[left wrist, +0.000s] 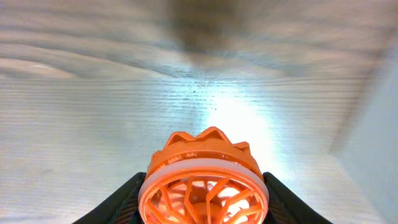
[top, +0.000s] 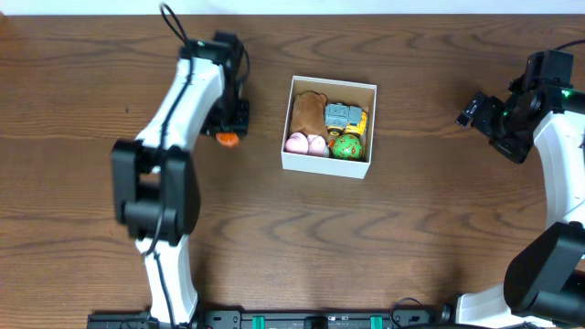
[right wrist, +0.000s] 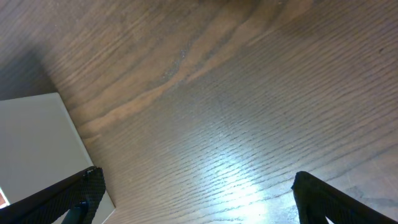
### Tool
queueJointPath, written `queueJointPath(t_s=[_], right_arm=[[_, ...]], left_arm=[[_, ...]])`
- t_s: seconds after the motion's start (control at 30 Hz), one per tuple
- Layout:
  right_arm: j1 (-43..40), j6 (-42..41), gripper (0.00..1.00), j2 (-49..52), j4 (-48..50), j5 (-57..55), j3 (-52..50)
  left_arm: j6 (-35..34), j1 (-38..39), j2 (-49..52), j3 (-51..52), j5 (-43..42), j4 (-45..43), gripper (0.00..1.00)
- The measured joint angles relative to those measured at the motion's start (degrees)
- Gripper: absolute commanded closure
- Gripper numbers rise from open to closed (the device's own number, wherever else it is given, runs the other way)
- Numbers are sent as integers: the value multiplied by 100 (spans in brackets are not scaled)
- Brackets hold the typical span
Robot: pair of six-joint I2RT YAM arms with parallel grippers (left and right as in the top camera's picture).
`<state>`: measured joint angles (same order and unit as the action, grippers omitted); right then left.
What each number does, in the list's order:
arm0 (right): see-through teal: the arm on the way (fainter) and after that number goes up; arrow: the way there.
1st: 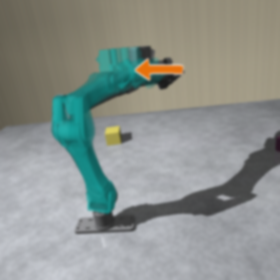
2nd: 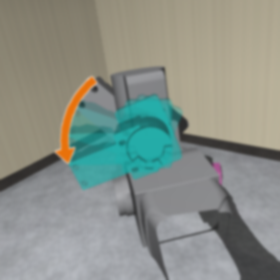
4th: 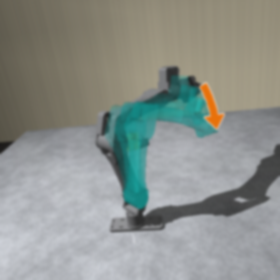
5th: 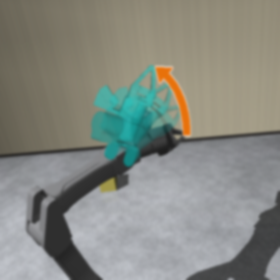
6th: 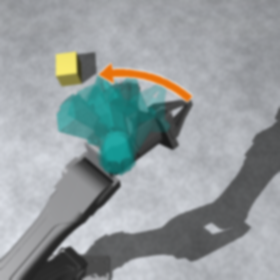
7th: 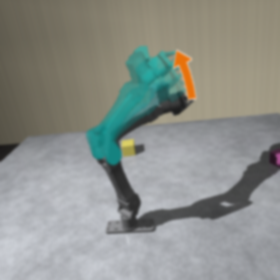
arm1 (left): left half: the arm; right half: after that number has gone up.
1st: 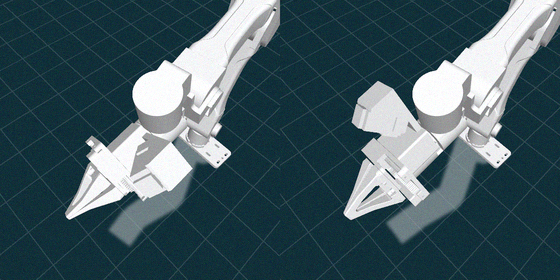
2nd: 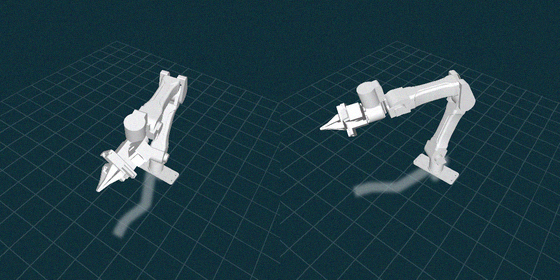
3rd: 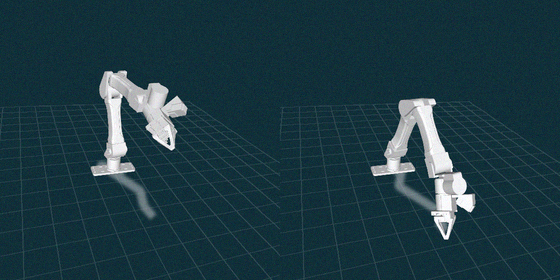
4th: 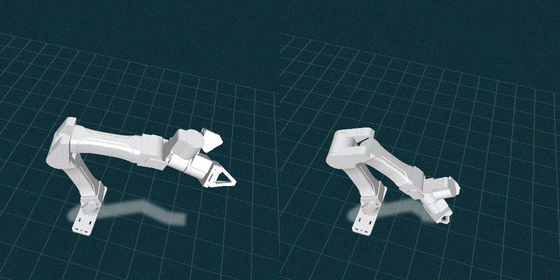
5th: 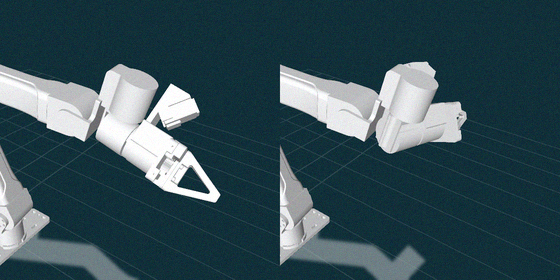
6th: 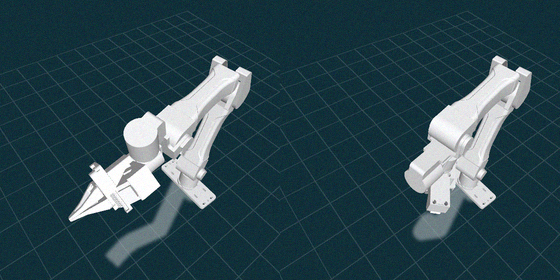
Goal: Pack container
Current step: 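Carry the orange ball into the box and release it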
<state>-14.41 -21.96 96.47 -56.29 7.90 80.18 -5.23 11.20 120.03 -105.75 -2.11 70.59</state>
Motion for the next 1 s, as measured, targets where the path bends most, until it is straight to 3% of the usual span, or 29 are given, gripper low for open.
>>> queueJointPath(t_s=[0.17, 0.33, 0.53, 0.9, 1.0], right_arm=[[0, 0, 1, 0, 0, -2, 0], [0, 0, 1, 0, -2, -2, 0], [0, 0, 1, 0, -2, 0, 0], [0, 0, 1, 0, -2, 0, 0], [0, 0, 1, 0, 0, 0, 0]], left_arm=[[17, 278, -1237, -319, -26, -168, 56], [81, 1145, -1847, -424, -160, -728, 56], [254, 2111, -1338, -227, -262, -1587, 56], [273, 2435, 190, -55, -264, -1746, 56], [280, 2433, 247, -55, -264, -1742, 41]])
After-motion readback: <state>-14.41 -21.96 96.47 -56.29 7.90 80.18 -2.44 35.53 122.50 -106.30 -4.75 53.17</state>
